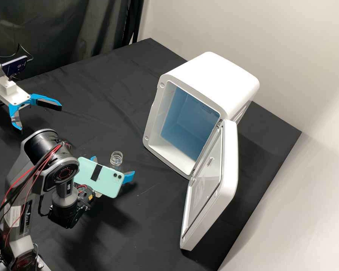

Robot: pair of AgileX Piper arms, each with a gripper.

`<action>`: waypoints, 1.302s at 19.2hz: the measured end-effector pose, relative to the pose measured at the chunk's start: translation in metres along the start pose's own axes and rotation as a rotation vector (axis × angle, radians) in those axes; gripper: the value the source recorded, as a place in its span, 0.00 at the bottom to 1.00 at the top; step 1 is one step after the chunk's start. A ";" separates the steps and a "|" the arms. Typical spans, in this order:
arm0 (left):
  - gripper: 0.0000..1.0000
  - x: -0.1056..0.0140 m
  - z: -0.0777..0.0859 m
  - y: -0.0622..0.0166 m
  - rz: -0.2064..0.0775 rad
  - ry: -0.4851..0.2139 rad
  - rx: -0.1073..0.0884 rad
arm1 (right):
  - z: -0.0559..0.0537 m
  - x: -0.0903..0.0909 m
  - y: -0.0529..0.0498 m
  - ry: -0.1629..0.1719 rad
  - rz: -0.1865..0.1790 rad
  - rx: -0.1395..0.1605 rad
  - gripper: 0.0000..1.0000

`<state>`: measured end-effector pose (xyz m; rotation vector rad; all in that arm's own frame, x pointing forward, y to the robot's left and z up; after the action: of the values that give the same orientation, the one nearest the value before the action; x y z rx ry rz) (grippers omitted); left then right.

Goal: Place the flask in the incubator

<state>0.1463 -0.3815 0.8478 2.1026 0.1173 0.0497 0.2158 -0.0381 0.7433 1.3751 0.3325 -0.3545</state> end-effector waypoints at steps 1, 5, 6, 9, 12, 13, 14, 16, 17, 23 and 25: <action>1.00 0.000 0.000 0.0000 0.000 0.000 0.000 | 0.000 0.001 -0.001 -0.001 -0.005 0.001 1.00; 1.00 0.000 0.000 0.0000 0.000 0.000 0.000 | 0.003 0.002 -0.002 -0.017 -0.006 0.010 1.00; 1.00 0.000 0.000 0.0000 0.000 0.000 0.000 | 0.003 0.002 -0.003 -0.019 -0.008 0.011 1.00; 1.00 0.000 0.000 0.0000 0.000 0.000 0.000 | 0.003 0.002 -0.002 -0.019 -0.008 0.012 0.00; 1.00 0.000 0.000 0.0000 0.000 0.000 0.000 | 0.004 0.001 -0.002 -0.013 -0.010 0.009 0.00; 1.00 0.000 0.000 0.0000 0.000 0.000 0.000 | 0.004 0.001 -0.002 -0.013 -0.010 0.009 0.00; 1.00 0.000 0.000 0.0000 0.000 0.000 0.000 | 0.004 0.001 -0.002 -0.013 -0.010 0.009 0.00; 1.00 0.000 0.000 0.0000 0.000 0.000 0.000 | 0.004 0.001 -0.002 -0.013 -0.010 0.009 0.00; 1.00 0.000 0.000 0.0000 0.000 0.000 0.000 | 0.004 0.001 -0.002 -0.013 -0.010 0.009 0.00; 1.00 0.000 0.000 0.0000 0.000 0.000 0.000 | 0.004 0.001 -0.002 -0.014 -0.009 0.009 0.00; 1.00 0.000 0.000 0.0000 0.000 0.000 0.000 | 0.004 0.001 -0.001 -0.014 -0.005 0.008 0.00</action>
<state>0.1463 -0.3815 0.8478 2.1026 0.1173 0.0497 0.2161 -0.0421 0.7428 1.3795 0.3233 -0.3700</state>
